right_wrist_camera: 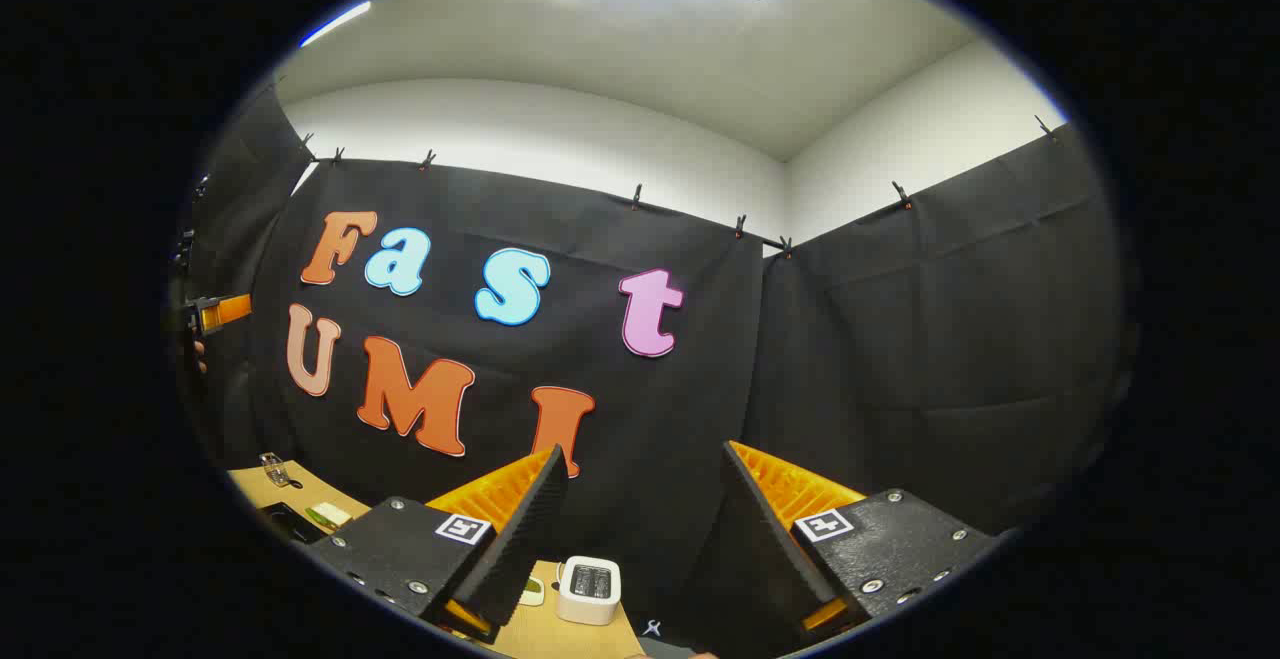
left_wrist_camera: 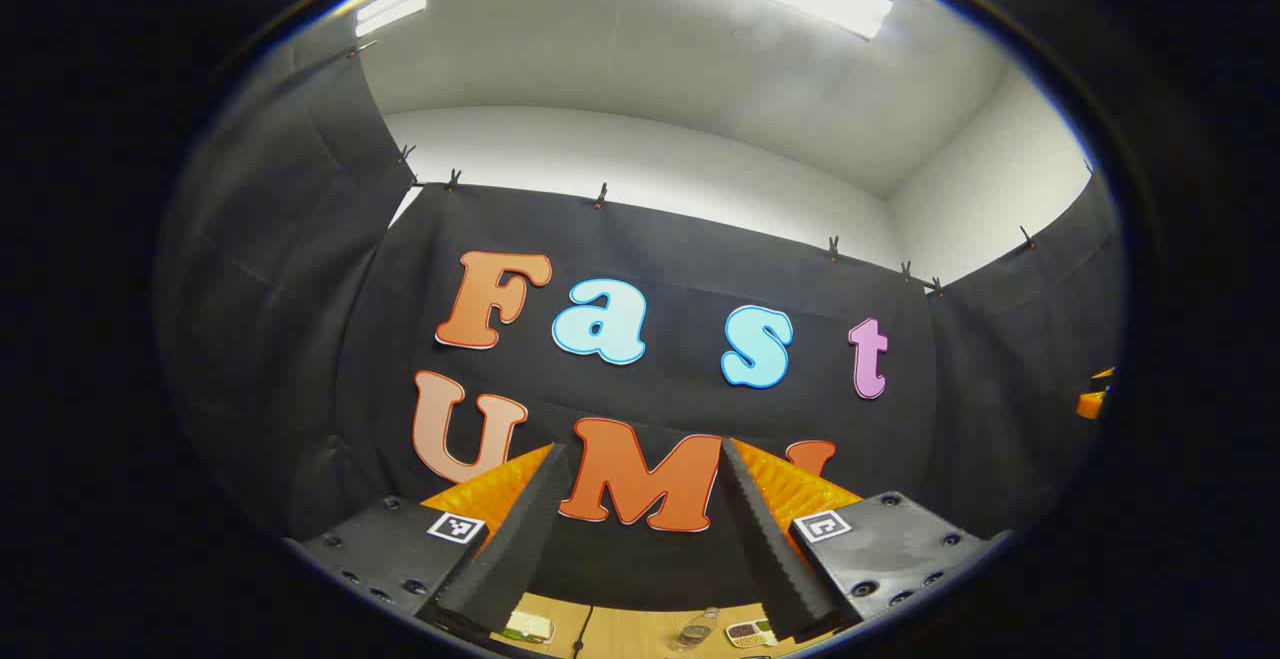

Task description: First push the handle of the pot to place it horizontally, then grasp the pot with both hands and set it on the induction cooktop.

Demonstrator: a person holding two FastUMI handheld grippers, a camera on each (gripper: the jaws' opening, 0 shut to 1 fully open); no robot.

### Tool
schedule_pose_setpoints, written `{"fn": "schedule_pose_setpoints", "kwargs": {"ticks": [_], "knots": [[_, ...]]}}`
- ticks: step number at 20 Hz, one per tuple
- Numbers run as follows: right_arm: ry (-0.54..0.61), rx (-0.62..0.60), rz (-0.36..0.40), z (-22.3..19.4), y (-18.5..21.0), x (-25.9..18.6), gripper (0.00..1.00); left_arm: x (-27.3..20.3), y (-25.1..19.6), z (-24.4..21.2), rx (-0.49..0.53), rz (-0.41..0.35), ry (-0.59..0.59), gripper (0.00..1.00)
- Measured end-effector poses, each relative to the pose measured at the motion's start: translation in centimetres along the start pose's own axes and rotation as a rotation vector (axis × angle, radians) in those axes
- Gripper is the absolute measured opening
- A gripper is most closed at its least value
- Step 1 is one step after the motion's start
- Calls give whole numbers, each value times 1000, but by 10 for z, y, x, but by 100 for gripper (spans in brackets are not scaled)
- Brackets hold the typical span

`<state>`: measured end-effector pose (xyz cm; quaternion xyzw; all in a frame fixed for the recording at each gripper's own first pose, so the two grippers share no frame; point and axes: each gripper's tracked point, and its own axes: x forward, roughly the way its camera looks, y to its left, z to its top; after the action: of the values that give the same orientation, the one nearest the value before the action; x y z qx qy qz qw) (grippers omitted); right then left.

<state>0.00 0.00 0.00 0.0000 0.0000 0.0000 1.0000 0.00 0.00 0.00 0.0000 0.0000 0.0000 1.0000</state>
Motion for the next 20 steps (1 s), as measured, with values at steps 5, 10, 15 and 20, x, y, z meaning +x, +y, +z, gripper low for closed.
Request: {"fn": "schedule_pose_setpoints", "kwargs": {"ticks": [5, 10, 15, 20], "knots": [[-7, 19, 4, -6, 9, -2, 95, -5, -16, 3, 33, -50, -30, 97], [-6, 16, 0, -5, 8, -4, 95, -4, -22, -4, 86, -56, -29, 98], [-18, 1, -2, -3, 7, -4, 95, -2, -17, -12, 94, -36, -16, 97], [-24, -2, 8, -7, 6, -3, 95, -5, -13, -24, 89, -24, 25, 96]]}}
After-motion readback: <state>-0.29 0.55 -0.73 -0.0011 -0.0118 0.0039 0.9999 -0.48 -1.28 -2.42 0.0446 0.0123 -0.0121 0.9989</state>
